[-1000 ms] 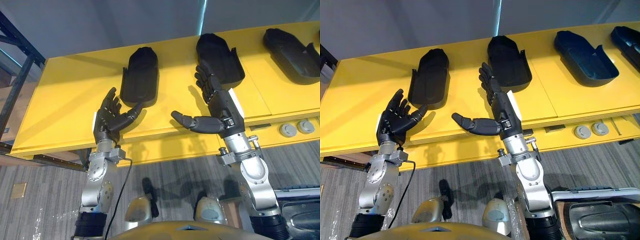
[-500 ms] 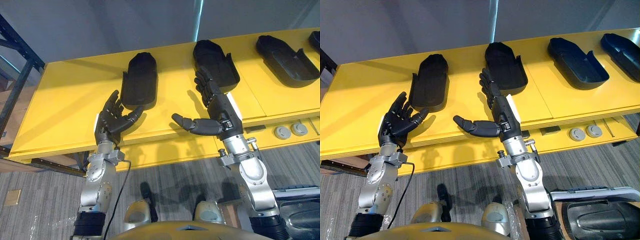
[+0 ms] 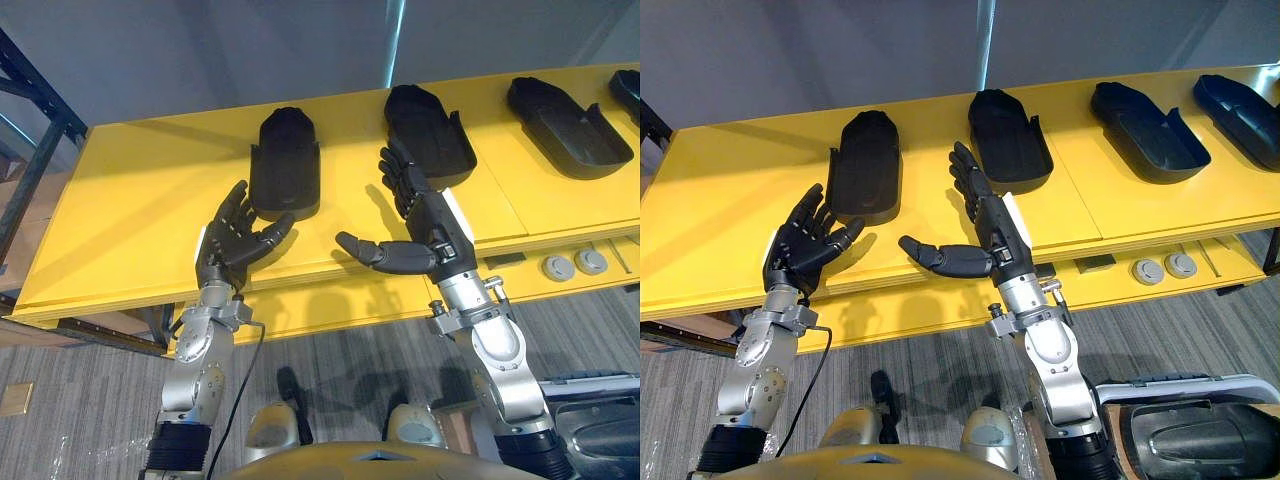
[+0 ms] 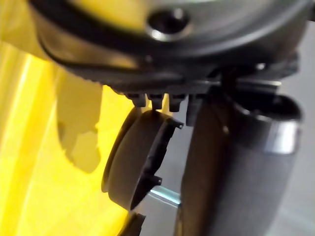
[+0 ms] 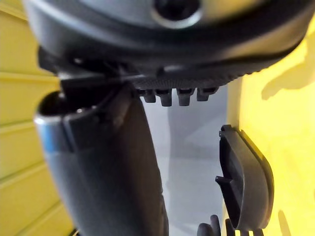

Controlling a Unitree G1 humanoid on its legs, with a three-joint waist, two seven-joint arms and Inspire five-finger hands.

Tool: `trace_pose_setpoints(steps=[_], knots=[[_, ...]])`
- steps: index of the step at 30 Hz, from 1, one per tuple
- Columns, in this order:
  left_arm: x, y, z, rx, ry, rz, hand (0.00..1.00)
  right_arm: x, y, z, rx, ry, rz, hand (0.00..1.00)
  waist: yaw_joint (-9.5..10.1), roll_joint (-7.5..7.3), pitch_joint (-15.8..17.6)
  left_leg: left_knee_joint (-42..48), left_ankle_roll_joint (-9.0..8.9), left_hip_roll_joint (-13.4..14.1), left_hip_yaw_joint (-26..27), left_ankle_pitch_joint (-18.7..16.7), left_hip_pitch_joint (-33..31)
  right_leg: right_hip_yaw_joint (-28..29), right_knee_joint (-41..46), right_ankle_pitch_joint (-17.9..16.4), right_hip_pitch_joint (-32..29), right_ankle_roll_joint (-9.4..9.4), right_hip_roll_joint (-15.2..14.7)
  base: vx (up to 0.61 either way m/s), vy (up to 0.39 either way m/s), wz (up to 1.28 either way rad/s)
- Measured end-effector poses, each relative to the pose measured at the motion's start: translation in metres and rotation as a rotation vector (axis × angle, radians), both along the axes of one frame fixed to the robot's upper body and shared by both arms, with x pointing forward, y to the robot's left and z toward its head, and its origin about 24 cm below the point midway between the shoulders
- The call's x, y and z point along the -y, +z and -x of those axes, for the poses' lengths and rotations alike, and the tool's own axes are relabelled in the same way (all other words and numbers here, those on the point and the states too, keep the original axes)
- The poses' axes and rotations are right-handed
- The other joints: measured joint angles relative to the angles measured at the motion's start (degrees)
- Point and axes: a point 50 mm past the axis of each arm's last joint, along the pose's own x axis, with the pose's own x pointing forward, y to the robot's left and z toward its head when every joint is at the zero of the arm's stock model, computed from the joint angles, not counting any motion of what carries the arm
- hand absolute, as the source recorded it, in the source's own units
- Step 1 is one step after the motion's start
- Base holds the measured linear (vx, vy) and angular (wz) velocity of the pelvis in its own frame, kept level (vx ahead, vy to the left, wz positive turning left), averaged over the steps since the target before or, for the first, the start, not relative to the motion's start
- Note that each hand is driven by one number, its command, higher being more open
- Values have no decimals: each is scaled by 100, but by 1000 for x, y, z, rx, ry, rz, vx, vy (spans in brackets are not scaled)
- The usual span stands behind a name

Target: Walk over and take three plastic housings, then place them on the shelf

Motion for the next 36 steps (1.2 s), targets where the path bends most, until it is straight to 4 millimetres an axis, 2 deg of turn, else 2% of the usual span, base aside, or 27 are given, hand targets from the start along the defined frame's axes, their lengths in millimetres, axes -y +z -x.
trace_pose_setpoints(steps=[15, 24, 27, 33, 36], knots=[[5, 1, -2, -1, -23, 1, 100, -2, -2, 0, -13, 32, 11, 100, -11, 3, -2, -1, 7, -17, -1, 4, 0, 4, -1, 7, -1, 6, -14, 0, 0, 0], [6, 1, -2, -2, -28, 1, 100, -9, 0, -1, -7, 91, 1, 100, -10, 13, -8, -12, 25, -26, -23, 18, 1, -13, -2, 20, 11, 26, -18, 0, 0, 0], [6, 0, -3, -5, -25, 1, 100, -12, 2, -2, 0, 151, 0, 100, -9, 16, -10, -16, 30, -28, -34, 24, 6, -23, -3, 21, 22, 28, -18, 0, 0, 1], [4, -3, -4, -23, 4, -62, 100, -29, 9, 2, 42, 434, 28, 100, 11, 30, -34, -35, 26, -38, -140, 31, 84, -150, -75, 21, 203, 29, -15, -3, -3, 8], [-7, -2, -2, -38, 128, -161, 100, -39, 12, 5, 60, 564, 68, 100, 24, 35, -63, -86, 8, -43, -189, 58, 68, -203, -79, -7, 199, -14, -11, 1, -12, 9]])
